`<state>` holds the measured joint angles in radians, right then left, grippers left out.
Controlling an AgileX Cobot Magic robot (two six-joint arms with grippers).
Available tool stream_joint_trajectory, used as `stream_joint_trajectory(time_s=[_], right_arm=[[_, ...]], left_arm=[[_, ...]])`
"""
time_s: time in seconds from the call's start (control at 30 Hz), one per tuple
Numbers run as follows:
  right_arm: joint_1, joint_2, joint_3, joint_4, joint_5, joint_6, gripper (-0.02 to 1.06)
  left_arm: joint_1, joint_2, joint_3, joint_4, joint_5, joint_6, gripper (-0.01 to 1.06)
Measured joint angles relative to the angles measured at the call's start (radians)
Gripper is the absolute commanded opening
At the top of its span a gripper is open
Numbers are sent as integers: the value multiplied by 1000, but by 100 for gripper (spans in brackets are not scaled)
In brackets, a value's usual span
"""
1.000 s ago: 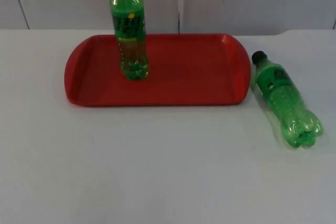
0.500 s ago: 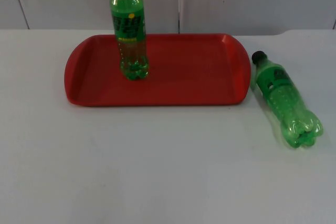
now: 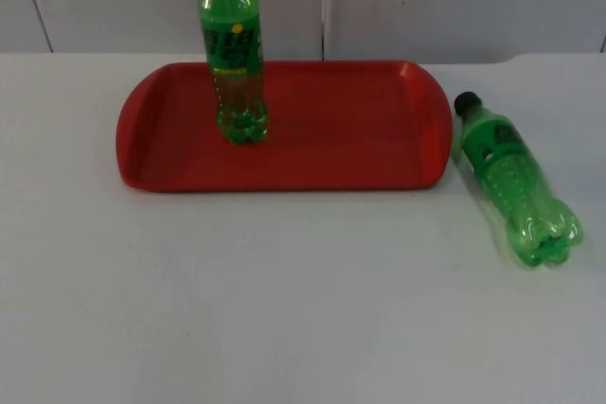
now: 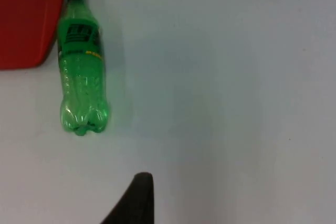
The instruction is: Place the bottle upright on the tray.
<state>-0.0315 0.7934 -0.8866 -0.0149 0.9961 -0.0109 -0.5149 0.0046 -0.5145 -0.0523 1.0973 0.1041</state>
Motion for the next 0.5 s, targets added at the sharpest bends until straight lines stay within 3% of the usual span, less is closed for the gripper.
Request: stream_joint_trajectory(time_s=[0.5], right_arm=[[0, 431, -276, 42, -2, -19, 105]], left_arm=[[0, 0, 0, 4, 0, 0, 105]])
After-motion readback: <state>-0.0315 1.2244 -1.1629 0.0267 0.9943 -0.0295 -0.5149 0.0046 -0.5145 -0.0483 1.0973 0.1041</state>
